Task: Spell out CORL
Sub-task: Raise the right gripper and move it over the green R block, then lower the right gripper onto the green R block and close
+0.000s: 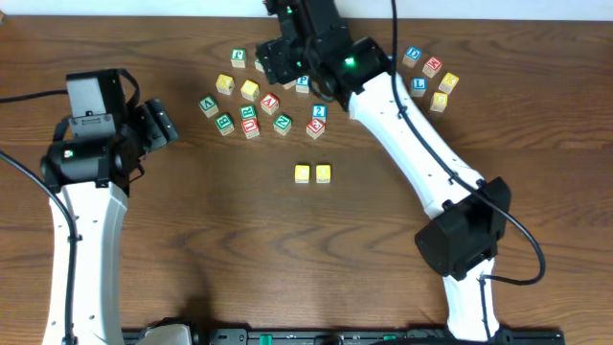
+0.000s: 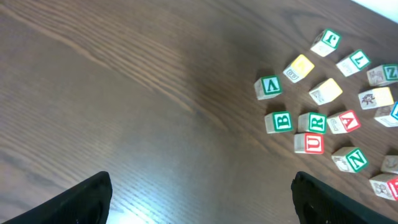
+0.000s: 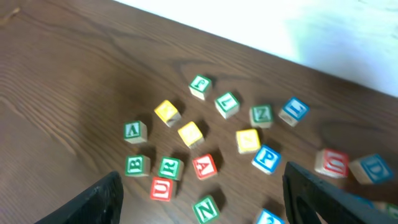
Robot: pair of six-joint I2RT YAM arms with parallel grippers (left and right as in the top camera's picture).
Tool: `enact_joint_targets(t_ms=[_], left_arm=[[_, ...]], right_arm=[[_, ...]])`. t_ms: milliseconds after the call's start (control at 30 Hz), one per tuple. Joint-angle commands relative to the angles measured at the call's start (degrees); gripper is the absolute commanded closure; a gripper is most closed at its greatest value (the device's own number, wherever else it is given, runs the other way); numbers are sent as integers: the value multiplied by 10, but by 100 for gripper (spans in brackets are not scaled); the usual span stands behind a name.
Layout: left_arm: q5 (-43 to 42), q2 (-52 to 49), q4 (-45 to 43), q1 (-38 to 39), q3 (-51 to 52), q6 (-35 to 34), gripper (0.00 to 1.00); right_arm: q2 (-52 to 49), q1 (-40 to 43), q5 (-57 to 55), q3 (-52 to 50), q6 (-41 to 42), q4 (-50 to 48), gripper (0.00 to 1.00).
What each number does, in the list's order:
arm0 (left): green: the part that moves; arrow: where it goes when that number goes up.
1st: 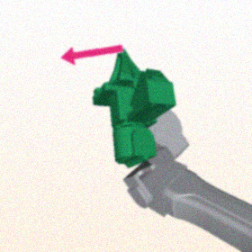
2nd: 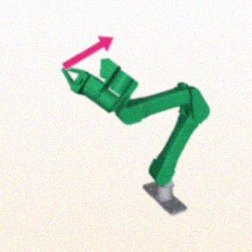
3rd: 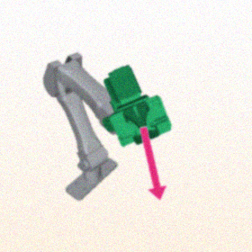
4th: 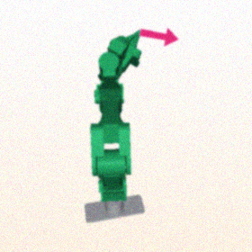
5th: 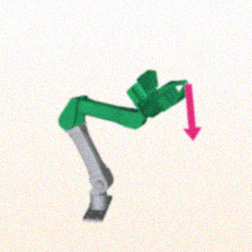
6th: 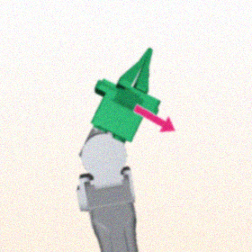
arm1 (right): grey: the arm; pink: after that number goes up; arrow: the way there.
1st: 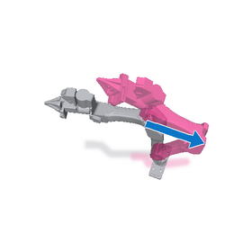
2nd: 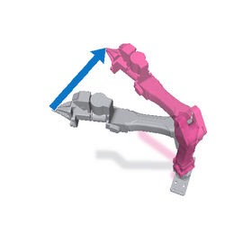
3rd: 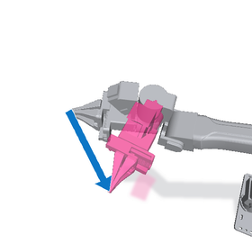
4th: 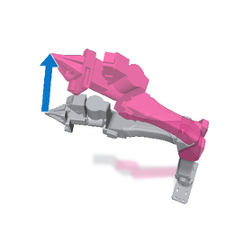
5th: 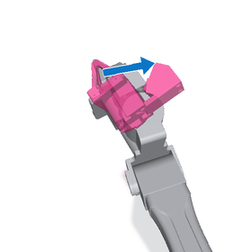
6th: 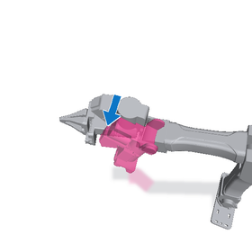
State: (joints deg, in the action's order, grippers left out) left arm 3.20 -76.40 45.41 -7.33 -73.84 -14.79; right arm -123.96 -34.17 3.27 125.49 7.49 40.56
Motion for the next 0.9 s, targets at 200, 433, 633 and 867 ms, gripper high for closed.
enact_joint_targets(t_ms=[200, 433, 633, 867], left_arm=[[5, 5, 24, -2, -3, -1, 9], [5, 5, 28, -2, -3, 0, 9], [5, 5, 34, -2, -3, 0, 9], [5, 4, 38, -2, -3, 0, 9]], right_arm=[[-124, -52, 14, 10, 6, -40, 26], [-180, -72, 12, 10, 24, -72, 28], [-211, -72, -22, 9, 43, -87, 30], [-238, -72, -34, 9, 54, -102, 35]])
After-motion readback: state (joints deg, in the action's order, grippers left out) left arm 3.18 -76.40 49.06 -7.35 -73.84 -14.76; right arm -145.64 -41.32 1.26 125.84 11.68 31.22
